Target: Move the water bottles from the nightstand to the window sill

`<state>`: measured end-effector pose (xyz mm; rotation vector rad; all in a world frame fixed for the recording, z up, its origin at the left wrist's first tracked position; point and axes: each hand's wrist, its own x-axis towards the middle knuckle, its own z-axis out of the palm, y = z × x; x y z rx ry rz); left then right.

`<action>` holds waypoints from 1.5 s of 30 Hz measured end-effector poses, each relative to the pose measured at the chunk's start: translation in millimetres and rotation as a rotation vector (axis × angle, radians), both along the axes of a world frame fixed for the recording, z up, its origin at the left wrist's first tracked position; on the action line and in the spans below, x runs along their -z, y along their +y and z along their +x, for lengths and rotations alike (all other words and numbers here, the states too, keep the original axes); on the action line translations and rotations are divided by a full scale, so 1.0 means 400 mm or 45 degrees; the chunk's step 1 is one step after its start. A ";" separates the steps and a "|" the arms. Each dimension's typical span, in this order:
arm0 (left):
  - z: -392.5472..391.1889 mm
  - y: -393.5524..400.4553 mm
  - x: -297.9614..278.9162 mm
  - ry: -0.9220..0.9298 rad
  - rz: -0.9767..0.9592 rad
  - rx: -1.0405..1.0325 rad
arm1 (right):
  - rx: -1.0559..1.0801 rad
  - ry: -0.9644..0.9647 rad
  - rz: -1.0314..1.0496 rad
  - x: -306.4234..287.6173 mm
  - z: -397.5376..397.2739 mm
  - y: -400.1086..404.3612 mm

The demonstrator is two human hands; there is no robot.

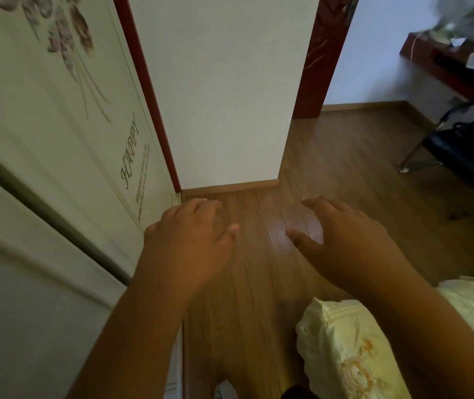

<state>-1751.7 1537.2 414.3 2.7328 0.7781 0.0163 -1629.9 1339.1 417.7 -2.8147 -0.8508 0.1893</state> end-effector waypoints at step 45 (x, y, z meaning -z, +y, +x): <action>1.181 0.422 -0.022 0.021 0.094 0.320 | 0.352 0.056 0.023 -0.043 1.046 0.414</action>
